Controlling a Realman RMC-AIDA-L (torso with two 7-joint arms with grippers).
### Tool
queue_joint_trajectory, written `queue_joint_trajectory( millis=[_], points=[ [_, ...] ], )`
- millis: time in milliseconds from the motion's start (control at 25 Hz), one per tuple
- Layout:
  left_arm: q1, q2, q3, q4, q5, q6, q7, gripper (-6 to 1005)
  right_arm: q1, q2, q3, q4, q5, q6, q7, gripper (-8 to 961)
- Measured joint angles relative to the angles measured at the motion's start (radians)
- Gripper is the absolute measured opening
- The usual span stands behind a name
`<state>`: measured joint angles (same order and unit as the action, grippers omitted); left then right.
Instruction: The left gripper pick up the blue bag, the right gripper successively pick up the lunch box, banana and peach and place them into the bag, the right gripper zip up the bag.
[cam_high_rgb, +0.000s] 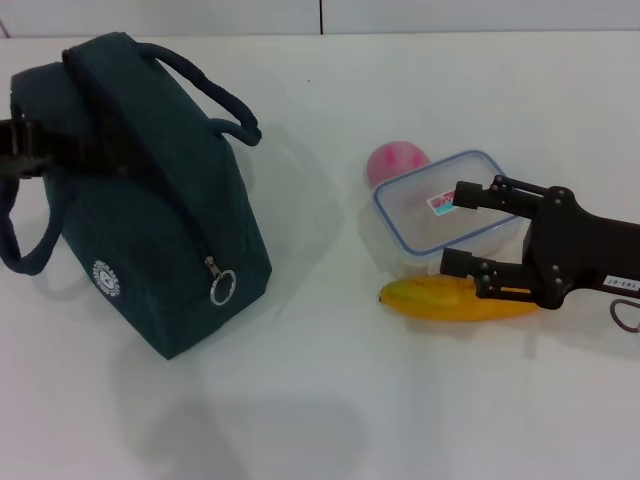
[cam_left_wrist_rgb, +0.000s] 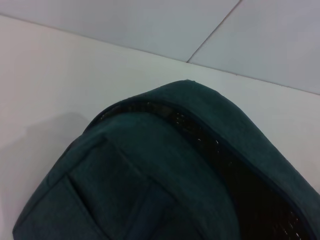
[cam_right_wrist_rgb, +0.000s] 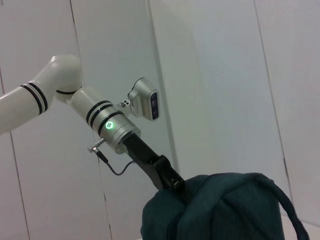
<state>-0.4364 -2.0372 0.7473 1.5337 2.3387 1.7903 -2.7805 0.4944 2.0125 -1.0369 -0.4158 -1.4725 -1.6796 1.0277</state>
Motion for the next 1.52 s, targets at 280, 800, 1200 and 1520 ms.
queue_joint_trajectory(
  millis=[280,800,1200,1520],
  points=[
    [-0.006,-0.004,0.002,-0.010,-0.003,0.021,-0.004,367,-0.002,0.000,0.000,0.000,0.000,0.004,0.000,732],
    [-0.012,-0.006,0.006,-0.053,-0.178,0.105,-0.045,40,0.000,-0.011,0.018,-0.006,0.010,0.016,0.046,724],
    [-0.008,-0.015,0.028,-0.079,-0.153,0.105,-0.047,39,-0.015,-0.004,0.264,0.047,0.019,0.288,0.293,718],
    [-0.031,-0.014,0.040,-0.098,-0.153,0.106,-0.055,39,0.010,0.001,0.318,0.153,0.028,0.452,0.378,713]
  ],
)
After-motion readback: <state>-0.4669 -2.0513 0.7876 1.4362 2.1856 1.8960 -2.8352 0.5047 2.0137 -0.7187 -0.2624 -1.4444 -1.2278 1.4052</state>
